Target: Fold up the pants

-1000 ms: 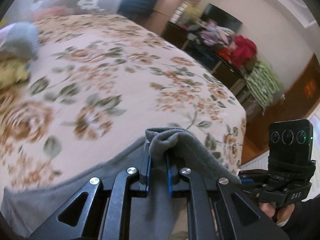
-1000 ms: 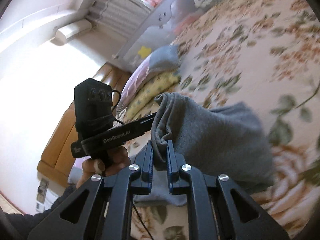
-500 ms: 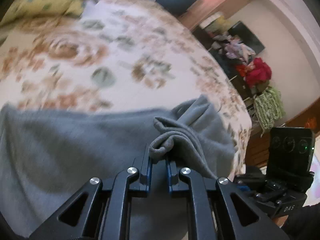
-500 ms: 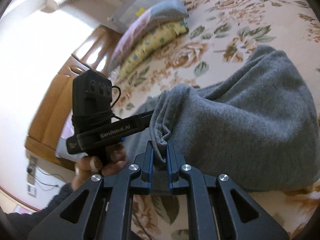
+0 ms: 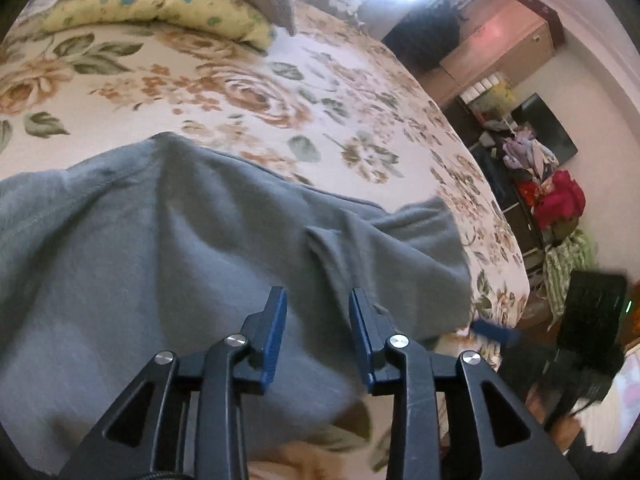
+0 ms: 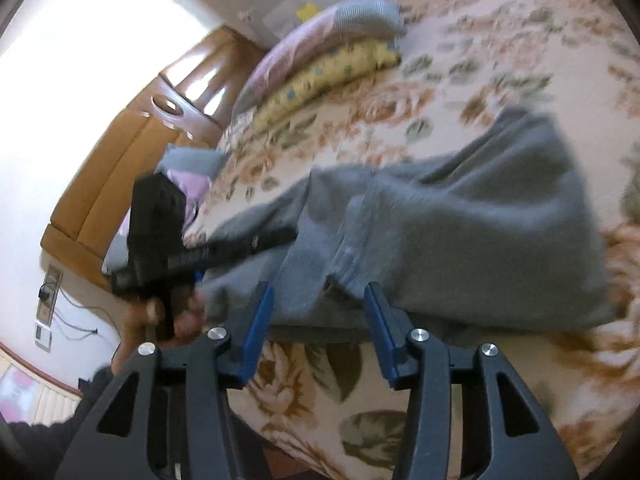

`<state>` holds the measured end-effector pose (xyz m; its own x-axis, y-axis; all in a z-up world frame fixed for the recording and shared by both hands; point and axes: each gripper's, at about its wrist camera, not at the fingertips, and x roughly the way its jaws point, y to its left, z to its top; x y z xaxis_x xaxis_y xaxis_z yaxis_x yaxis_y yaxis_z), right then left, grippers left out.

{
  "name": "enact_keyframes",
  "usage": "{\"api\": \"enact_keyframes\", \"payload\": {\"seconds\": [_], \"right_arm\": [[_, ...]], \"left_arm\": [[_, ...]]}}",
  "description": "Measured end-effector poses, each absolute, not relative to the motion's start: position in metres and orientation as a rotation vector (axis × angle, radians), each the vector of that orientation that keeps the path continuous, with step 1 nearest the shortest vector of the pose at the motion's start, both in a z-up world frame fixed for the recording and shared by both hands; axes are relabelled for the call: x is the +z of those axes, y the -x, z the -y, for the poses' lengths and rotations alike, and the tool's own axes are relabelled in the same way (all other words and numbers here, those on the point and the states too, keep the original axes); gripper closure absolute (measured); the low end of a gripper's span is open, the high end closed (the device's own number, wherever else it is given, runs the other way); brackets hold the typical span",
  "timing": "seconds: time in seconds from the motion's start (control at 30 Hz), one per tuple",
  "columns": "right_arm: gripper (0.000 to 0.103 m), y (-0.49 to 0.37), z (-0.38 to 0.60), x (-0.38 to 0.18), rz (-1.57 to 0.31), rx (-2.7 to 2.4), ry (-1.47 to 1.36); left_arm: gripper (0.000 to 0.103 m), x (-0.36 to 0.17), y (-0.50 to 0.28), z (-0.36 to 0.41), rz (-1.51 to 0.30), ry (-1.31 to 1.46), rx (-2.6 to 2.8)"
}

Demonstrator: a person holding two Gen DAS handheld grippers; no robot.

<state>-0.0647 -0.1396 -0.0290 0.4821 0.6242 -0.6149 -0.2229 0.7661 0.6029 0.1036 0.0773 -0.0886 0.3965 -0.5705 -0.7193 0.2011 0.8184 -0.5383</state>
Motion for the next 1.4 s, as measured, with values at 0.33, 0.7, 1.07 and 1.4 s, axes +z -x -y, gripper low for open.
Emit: {"api": "enact_keyframes", "payload": {"seconds": [0.33, 0.7, 1.07, 1.4], "right_arm": [[0.054, -0.026, 0.135, -0.020, -0.982, 0.478, -0.294], [0.098, -0.063, 0.090, -0.086, -1.112, 0.521, -0.166], [0.096, -0.059, 0.062, -0.102, -1.111, 0.626, -0.284], [0.044, -0.010, 0.164, -0.014, -0.826, 0.586, -0.437]], "left_arm": [[0.054, -0.125, -0.108, -0.006, -1.132, 0.219, -0.292], [0.088, -0.143, -0.106, -0.040, -1.126, 0.415, -0.330], [0.086, -0.133, -0.070, -0.060, -1.134, 0.551, -0.294], [0.072, -0.075, -0.060, -0.033, -1.029, 0.502, -0.400]]}}
